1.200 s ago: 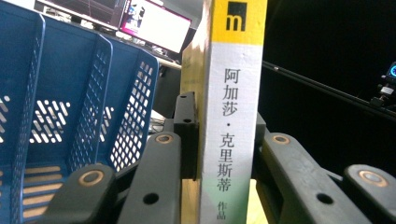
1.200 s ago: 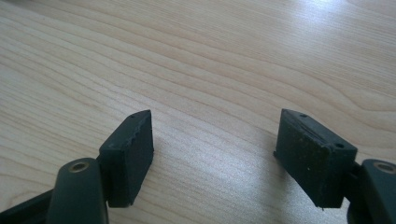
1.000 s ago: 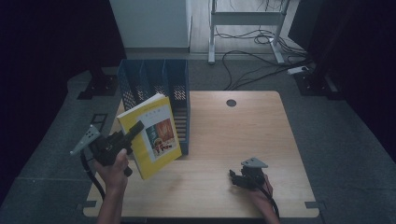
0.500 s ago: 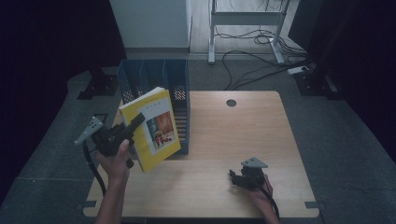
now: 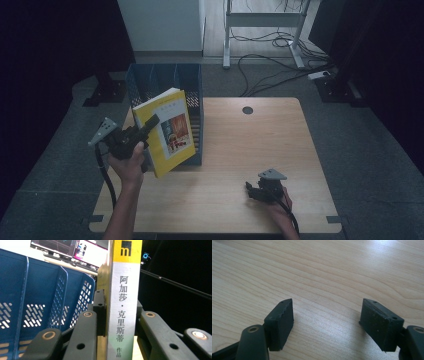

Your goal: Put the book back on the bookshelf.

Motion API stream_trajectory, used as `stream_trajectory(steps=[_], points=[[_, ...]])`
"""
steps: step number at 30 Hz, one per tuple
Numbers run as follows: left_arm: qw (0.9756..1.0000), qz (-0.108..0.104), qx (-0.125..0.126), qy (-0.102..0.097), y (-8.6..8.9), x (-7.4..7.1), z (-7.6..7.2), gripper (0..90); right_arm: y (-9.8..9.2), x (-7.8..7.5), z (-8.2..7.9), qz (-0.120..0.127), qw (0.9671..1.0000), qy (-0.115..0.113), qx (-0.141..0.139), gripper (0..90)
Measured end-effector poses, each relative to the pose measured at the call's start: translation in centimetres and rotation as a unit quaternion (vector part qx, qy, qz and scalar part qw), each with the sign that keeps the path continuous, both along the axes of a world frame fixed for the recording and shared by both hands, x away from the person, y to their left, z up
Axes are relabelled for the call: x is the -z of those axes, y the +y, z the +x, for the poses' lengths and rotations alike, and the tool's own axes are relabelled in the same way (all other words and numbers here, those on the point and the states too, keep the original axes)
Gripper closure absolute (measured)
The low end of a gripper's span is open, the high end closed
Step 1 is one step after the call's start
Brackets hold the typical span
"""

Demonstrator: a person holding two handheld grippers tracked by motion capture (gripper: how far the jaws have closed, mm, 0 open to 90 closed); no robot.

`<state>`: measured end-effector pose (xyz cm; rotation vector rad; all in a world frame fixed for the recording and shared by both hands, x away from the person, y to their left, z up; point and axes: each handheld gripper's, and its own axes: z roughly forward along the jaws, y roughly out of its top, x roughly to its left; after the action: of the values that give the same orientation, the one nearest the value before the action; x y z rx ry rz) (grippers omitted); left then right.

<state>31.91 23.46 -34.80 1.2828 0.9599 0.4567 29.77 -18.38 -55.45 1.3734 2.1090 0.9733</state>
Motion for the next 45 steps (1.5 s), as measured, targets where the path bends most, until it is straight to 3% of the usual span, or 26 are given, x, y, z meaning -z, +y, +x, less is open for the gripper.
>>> stream_trajectory(steps=[20, 45], points=[[0.9998, 0.007, -0.019, 0.004, -1.1, -0.7, 2.6, 75.2, 0.0, 0.0, 0.0, 0.0, 1.0, 0.0, 0.0, 26.3], [0.9986, 0.015, -0.048, 0.017, -2.3, -0.3, 5.5, 75.1, 0.0, 0.0, 0.0, -0.001, 1.0, -0.001, 0.0, 26.3]])
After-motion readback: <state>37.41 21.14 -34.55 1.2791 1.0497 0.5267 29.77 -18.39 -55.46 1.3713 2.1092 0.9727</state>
